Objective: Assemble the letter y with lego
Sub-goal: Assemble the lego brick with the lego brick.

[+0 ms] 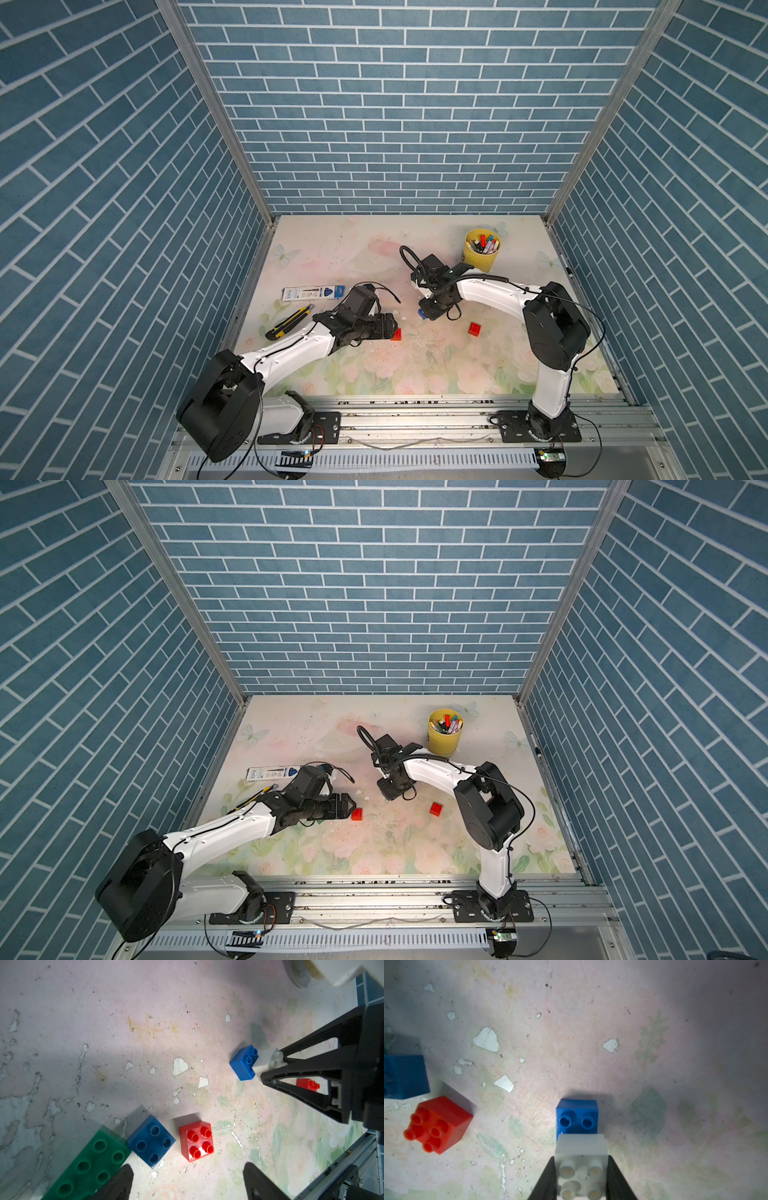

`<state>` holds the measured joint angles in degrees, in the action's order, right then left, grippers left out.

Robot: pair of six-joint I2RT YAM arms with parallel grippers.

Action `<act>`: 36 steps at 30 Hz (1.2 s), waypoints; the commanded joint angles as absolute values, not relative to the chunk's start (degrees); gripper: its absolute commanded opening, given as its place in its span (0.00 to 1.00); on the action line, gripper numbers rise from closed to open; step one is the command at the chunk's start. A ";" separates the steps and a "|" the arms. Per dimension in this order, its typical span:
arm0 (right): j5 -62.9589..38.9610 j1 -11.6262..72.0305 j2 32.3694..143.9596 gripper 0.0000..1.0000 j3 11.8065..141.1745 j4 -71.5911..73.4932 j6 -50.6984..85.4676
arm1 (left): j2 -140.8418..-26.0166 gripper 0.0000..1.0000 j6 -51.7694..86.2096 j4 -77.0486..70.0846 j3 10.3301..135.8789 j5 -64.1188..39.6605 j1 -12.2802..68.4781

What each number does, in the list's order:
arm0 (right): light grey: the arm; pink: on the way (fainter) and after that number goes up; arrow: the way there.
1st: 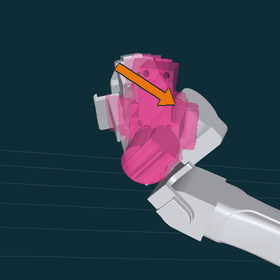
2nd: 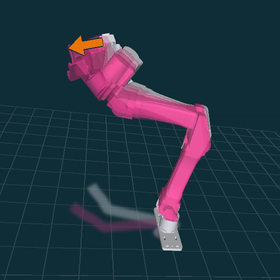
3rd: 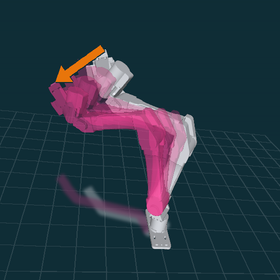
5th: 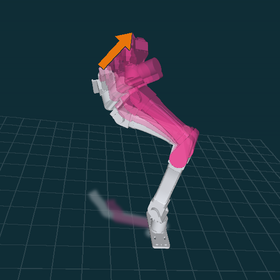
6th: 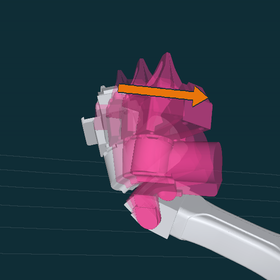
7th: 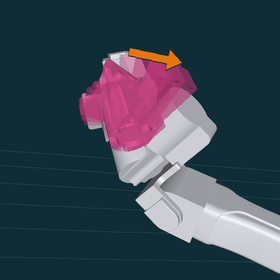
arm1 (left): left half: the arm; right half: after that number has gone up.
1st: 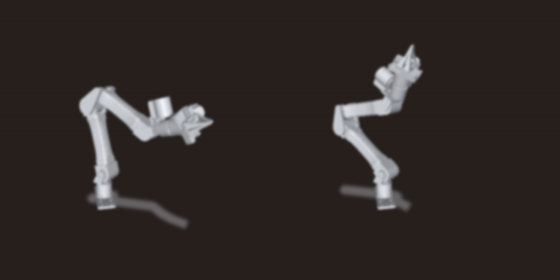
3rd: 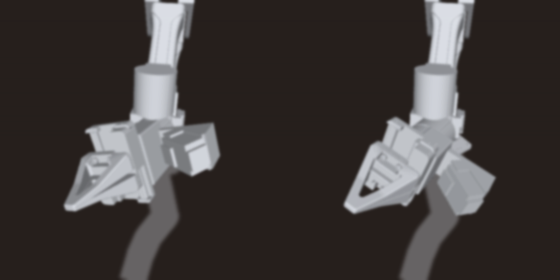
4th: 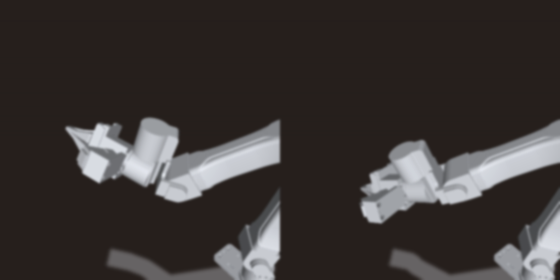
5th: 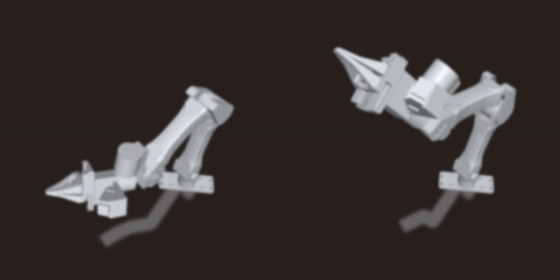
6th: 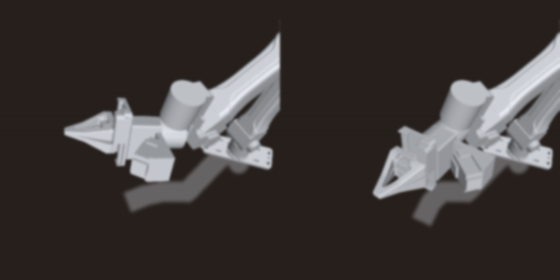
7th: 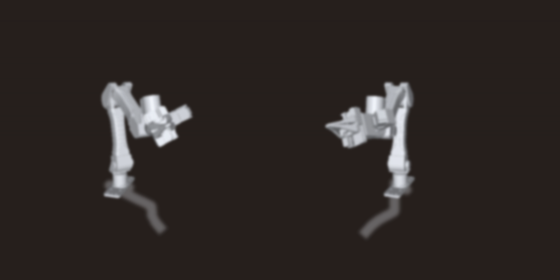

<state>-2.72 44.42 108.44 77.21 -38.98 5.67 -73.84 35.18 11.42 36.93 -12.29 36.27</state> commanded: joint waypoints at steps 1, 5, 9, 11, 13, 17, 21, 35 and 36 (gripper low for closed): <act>-3.19 44.94 110.33 0.24 78.51 -41.80 4.66 | -74.36 0.86 34.11 11.61 36.73 -11.87 36.61; -1.83 45.33 111.56 0.24 78.78 -43.10 5.00 | -74.43 0.86 34.01 12.04 36.74 -11.26 36.56; 0.65 45.70 113.18 0.24 79.71 -46.00 6.62 | -74.02 0.86 34.01 12.26 36.39 -10.45 36.65; 1.92 45.79 113.27 0.24 79.38 -46.32 7.98 | -74.00 0.86 33.89 12.39 36.29 -10.28 36.58; 3.00 45.95 114.01 0.24 80.01 -47.60 9.33 | -74.04 0.86 33.88 12.32 36.21 -10.10 36.61; 3.71 46.75 113.43 0.24 79.05 -46.77 10.36 | -74.34 0.86 33.75 12.40 36.30 -10.02 36.63; 3.50 46.76 112.81 0.24 77.40 -45.56 10.29 | -74.38 0.86 33.66 12.52 36.27 -10.02 36.57; 3.87 46.67 116.22 0.24 81.20 -47.46 8.69 | -74.74 0.86 33.75 12.21 36.14 -9.67 36.57; 3.75 46.69 117.23 0.24 82.06 -47.90 8.32 | -74.74 0.86 33.79 12.15 36.21 -9.67 36.60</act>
